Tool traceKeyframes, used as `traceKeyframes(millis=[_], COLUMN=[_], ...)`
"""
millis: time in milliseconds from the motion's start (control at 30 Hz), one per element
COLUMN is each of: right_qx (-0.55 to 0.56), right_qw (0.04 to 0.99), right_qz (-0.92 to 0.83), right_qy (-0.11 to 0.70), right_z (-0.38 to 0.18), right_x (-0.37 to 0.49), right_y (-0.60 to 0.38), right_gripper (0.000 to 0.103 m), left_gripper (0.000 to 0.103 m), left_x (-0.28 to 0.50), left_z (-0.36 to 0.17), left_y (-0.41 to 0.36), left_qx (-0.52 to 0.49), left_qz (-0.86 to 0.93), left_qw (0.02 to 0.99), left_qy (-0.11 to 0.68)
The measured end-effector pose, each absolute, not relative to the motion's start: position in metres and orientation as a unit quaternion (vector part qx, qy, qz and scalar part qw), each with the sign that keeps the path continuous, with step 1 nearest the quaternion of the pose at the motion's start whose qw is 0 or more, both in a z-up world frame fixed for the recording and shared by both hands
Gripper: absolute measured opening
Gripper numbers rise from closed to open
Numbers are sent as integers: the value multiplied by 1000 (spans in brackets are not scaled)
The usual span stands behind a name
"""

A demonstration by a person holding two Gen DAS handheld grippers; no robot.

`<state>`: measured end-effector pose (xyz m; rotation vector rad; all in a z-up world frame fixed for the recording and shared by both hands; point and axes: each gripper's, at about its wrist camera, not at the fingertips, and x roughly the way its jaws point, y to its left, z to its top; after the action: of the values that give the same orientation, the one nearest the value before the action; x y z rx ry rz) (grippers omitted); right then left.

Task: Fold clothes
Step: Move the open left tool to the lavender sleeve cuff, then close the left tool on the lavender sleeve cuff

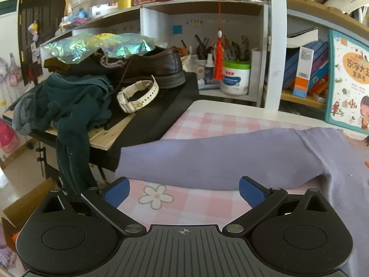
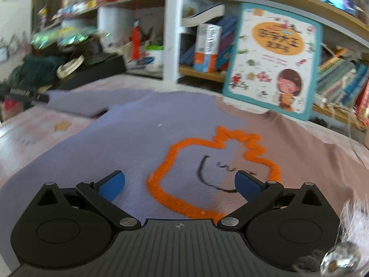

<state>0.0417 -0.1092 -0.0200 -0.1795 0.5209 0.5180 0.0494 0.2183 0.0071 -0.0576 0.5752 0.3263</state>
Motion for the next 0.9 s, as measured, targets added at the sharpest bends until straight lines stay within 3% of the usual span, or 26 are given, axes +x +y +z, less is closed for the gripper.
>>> traceKeyframes(millis=[433, 900], right_qx=[-71, -57], right_qw=[935, 927], right_qz=[241, 252], right_qy=[251, 272], right_z=[-18, -21], right_x=[43, 49], right_y=[-116, -117], right_gripper=[102, 102], left_gripper=[102, 100], left_x=[59, 75], left_z=[2, -3], left_y=[238, 275], left_qx=[-36, -108], left_qz=[177, 203], left_qw=[938, 928], left_qy=[297, 294])
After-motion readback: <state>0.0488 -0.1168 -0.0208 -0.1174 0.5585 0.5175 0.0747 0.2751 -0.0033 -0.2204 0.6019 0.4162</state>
